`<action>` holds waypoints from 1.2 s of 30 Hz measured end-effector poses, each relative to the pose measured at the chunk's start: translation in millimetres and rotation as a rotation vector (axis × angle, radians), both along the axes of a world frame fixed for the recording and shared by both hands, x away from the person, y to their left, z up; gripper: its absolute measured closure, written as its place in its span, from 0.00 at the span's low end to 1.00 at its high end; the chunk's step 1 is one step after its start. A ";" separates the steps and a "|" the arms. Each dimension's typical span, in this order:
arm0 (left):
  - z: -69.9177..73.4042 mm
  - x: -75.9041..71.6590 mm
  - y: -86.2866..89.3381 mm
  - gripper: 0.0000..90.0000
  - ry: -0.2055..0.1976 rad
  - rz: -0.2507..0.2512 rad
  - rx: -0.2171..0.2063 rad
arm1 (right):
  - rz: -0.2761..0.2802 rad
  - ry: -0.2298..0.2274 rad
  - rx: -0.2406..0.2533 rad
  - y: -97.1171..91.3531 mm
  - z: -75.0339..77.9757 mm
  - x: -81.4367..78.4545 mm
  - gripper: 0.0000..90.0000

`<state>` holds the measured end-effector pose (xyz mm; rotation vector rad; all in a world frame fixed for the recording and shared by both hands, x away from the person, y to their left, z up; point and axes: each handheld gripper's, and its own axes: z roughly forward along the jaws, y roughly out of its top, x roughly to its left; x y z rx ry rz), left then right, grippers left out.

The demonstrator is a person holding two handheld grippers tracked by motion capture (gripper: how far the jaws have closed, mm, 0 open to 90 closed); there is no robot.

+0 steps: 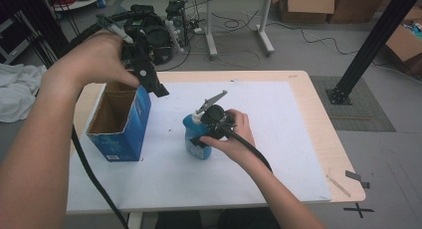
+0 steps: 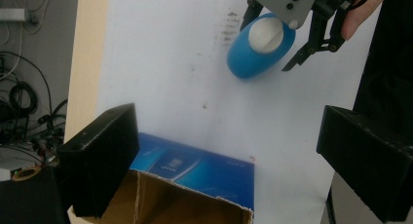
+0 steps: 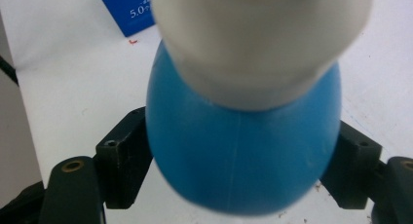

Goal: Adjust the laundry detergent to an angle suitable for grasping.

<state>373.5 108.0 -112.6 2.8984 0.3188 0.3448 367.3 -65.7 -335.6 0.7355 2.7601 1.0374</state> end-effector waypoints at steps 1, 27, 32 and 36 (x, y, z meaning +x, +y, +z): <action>-0.3 0.1 0.2 0.10 0.001 0.000 0.000 | -0.001 0.002 -0.003 1.3 -0.6 -0.3 0.28; -2.4 1.8 4.0 0.10 0.008 0.011 0.003 | -0.024 -0.056 -0.022 7.2 -3.4 0.4 0.46; -3.3 2.7 3.3 0.10 0.010 0.011 0.007 | -0.023 -0.084 -0.025 5.1 -2.0 0.5 0.48; -2.9 2.7 2.4 0.10 0.009 0.008 0.006 | -0.017 -0.093 -0.018 3.5 -2.3 0.9 0.48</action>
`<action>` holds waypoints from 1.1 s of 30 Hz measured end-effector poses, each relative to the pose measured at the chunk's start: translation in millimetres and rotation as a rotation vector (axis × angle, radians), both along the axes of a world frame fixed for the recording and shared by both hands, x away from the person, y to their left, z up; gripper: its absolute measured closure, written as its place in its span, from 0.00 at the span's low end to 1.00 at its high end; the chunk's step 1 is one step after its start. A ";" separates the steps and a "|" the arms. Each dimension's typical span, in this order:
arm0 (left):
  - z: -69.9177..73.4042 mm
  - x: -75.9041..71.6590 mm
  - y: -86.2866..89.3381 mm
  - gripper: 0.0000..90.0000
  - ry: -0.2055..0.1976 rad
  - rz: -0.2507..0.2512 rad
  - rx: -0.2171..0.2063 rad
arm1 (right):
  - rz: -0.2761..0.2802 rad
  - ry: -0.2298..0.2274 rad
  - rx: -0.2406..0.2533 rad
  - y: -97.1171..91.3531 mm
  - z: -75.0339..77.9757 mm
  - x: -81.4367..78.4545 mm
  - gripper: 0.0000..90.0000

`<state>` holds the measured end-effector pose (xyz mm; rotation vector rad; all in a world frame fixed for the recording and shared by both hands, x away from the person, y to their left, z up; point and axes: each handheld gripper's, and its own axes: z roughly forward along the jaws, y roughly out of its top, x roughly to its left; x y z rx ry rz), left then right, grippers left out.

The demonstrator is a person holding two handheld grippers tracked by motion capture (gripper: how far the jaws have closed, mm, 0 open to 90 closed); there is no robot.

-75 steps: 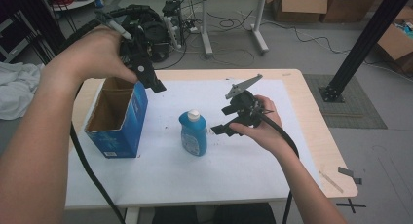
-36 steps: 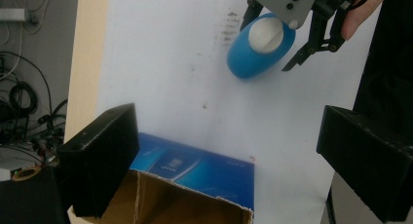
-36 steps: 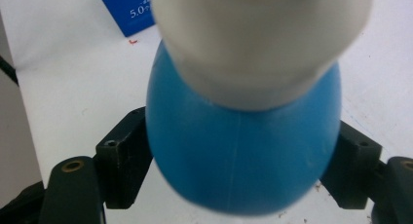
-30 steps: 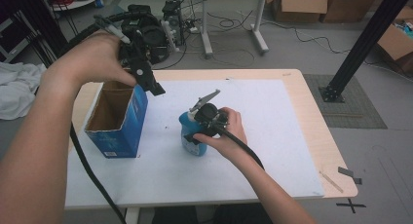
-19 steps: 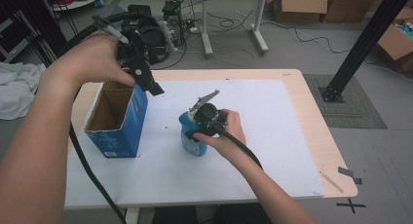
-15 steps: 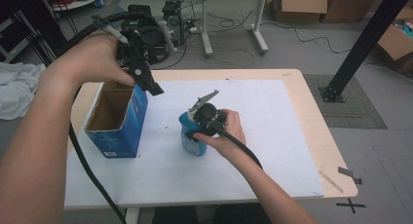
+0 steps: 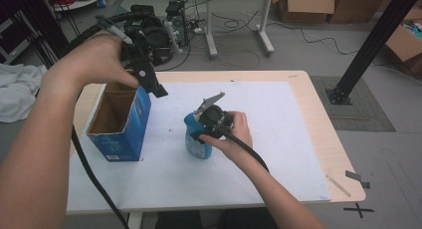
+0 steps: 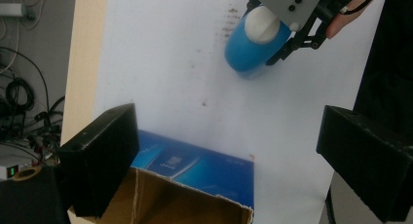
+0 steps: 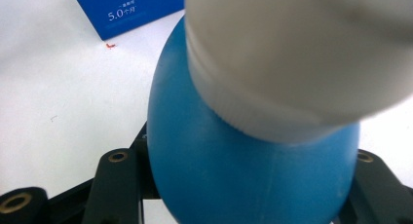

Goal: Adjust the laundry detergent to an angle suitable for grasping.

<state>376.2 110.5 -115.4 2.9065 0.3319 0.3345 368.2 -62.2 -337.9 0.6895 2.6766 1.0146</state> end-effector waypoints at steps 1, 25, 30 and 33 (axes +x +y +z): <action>0.3 0.2 0.0 0.10 0.000 0.000 0.002 | 0.005 -0.004 -0.001 -0.1 0.1 -0.3 0.48; 1.6 0.1 3.8 0.10 0.001 0.007 -0.001 | 0.273 -0.070 0.062 -10.0 36.7 4.3 0.49; 1.9 -1.2 3.6 0.10 -0.004 0.005 0.000 | 0.389 -0.064 0.099 -16.0 36.8 7.7 0.49; 1.8 -1.7 3.4 0.11 -0.002 0.005 0.005 | 0.414 -0.062 0.108 -17.3 35.7 8.4 0.49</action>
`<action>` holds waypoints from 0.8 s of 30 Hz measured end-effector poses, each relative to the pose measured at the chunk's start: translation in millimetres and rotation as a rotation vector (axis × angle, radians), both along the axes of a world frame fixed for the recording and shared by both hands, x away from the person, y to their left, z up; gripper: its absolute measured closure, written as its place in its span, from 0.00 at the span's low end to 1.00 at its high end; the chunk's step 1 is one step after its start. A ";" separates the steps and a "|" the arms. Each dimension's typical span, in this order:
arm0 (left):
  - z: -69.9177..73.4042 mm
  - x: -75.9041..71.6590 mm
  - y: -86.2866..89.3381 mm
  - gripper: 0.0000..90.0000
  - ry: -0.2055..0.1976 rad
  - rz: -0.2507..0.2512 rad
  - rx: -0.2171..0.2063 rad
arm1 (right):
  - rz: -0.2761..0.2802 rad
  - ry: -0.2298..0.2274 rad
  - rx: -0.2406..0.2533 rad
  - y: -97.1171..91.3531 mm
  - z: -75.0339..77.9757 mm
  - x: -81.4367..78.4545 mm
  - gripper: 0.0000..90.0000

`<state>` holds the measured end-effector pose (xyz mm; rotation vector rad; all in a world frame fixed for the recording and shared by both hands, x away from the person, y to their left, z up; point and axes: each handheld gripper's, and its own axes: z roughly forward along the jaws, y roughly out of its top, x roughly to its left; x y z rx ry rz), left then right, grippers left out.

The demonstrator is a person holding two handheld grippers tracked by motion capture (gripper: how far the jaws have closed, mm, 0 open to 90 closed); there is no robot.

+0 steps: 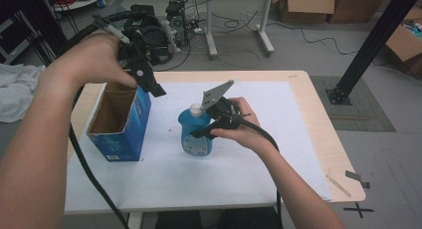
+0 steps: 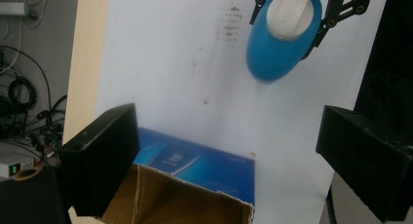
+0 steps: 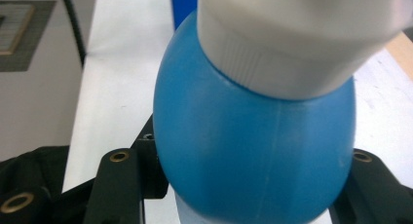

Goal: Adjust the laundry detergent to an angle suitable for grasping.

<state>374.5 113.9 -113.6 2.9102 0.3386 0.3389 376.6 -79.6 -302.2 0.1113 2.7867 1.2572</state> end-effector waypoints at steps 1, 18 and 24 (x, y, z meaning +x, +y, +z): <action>-0.3 -0.3 -0.2 0.11 -0.003 -0.001 0.000 | 0.010 -0.003 -0.003 -0.4 -0.4 0.2 0.49; -6.1 -0.8 -4.9 0.11 -0.001 -0.014 0.000 | 0.087 0.005 -0.031 -6.9 -29.9 6.6 0.49; -8.3 -0.3 -5.1 0.11 0.004 -0.013 -0.001 | 0.102 -0.001 -0.029 -6.7 -37.5 7.3 0.49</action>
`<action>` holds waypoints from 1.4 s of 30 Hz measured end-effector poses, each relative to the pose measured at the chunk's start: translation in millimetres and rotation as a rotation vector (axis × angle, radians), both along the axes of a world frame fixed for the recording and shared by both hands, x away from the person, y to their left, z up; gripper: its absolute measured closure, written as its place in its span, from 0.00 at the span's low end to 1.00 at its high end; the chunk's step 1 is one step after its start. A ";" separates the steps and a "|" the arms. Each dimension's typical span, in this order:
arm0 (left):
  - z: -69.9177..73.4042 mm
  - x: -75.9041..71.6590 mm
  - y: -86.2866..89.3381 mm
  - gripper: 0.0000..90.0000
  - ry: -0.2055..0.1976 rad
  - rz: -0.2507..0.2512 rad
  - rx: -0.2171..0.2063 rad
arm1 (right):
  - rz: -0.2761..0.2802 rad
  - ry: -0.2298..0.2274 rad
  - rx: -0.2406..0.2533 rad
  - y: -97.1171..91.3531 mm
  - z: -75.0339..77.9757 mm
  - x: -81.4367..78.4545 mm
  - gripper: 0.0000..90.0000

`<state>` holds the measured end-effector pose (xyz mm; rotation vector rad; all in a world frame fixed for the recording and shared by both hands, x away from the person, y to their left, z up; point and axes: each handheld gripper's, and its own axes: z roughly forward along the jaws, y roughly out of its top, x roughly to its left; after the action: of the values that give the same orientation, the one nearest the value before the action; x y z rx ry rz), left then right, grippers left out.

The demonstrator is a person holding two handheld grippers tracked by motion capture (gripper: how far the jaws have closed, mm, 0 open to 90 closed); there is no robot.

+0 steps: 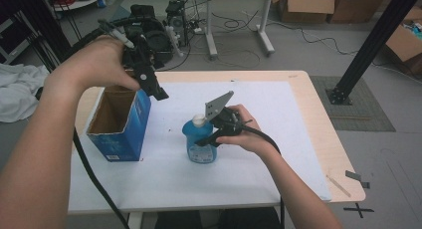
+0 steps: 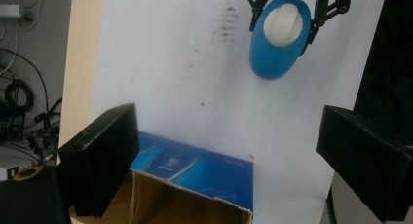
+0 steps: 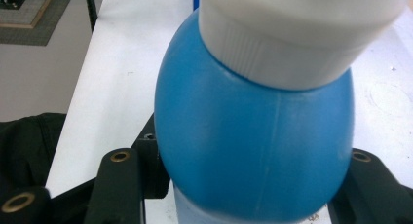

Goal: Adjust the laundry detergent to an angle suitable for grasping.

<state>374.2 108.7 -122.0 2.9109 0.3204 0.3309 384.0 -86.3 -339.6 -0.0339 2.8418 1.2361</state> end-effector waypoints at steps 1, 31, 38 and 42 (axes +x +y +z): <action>-0.3 0.0 0.0 0.11 -0.001 0.000 -0.001 | 0.003 0.000 -0.002 0.2 -0.9 0.0 0.49; -0.3 -0.4 -4.4 0.11 0.002 0.000 0.005 | -0.011 0.043 -0.024 -6.5 -6.2 -0.8 0.46; 0.9 -0.6 -3.9 0.11 0.002 -0.007 0.013 | -0.026 0.047 -0.030 -7.6 -4.9 -0.7 0.39; 0.5 -1.1 -3.8 0.11 0.004 -0.004 0.009 | -0.027 0.059 -0.042 -8.9 -3.2 -2.9 0.35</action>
<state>373.2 104.9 -121.5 2.9206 0.3147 0.3270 381.1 -95.2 -342.8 0.0399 2.9081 1.1915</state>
